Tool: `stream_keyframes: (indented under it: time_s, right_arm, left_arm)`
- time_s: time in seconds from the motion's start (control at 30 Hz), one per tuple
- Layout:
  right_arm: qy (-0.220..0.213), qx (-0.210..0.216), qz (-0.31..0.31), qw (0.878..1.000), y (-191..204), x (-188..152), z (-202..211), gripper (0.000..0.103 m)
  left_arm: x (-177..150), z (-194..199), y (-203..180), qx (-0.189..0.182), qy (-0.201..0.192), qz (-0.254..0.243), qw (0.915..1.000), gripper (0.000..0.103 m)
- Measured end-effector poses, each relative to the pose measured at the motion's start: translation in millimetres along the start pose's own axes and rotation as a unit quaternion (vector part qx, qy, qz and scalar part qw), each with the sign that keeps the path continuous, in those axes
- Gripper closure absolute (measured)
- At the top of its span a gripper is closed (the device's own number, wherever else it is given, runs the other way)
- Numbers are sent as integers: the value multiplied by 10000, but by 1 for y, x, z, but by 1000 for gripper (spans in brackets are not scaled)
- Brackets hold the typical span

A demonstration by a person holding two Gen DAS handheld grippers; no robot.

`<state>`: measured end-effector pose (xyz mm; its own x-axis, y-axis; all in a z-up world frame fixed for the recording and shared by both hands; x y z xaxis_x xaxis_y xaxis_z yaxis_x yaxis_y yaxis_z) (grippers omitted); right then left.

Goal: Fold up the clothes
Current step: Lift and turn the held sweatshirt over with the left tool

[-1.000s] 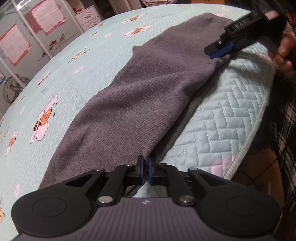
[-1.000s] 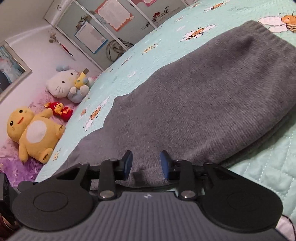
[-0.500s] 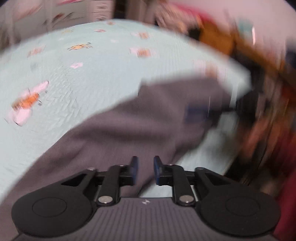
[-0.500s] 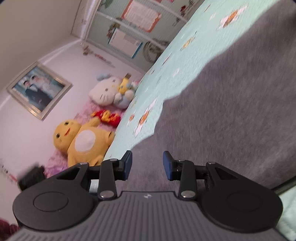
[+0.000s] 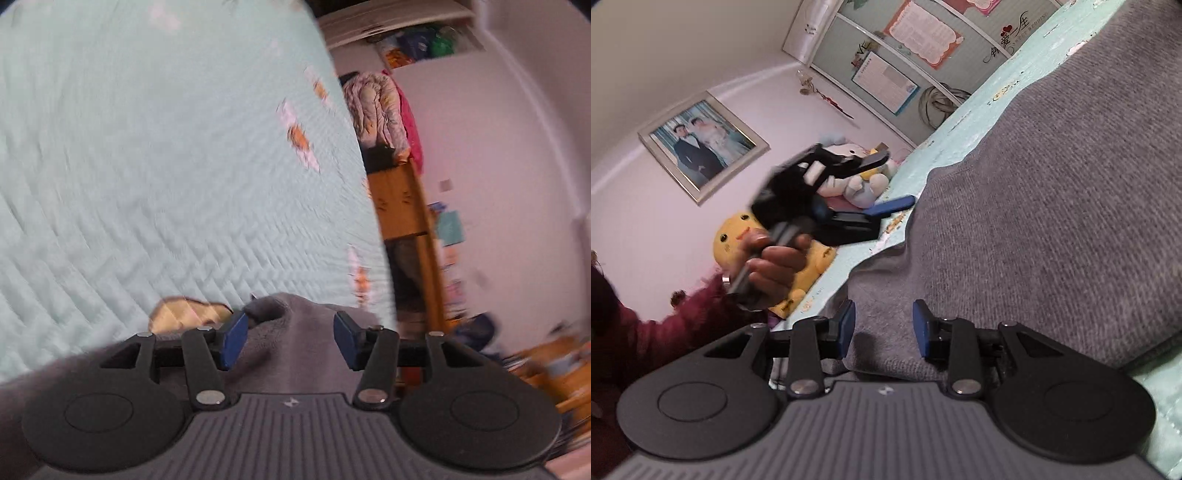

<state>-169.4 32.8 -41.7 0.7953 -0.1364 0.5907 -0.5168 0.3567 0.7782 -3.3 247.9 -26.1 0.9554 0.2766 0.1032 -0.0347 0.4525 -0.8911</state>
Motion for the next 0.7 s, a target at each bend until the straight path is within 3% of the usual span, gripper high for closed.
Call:
stream_keyframes:
  time_s: [0.1,0.23,0.37,0.53,0.63,0.7]
  right_arm:
    - [-53,89,-82,9999,-4,2,2,71]
    - [-111,192,-165,9996,-7,3,6,71]
    - [-128,244,-187,9994,-8,4,5,71]
    - [-130,265,-174,9994,-9,3,6,71]
    - [-132,277,-167,9994,-9,2,7,71]
    - [-134,281,-160,9994,-10,2,6,71]
  left_arm:
    - [5,-16,10,-383,370,491,9974,46]
    - [16,-35,7,-439,703,503,9953,42]
    - [19,-54,0,-212,1257,369,9912,41]
    - [19,-62,-14,-262,1545,326,9871,37]
    - [-5,-71,-7,-37,1985,406,9793,33]
    - [-10,-82,-2,112,2048,536,9773,32]
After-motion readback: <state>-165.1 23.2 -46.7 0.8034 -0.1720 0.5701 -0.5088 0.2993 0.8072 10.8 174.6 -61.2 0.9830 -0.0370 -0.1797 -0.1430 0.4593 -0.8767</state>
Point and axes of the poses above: each gripper's, at about its wrist camera, not at the fingertips, and z roughly against the way its jaws point, y to its left, x to its top, the point moved 9 cm from there along -z, roughly the way its jaws point, and after that the axes turned 6 degrees about y, right-handed, at the moved point
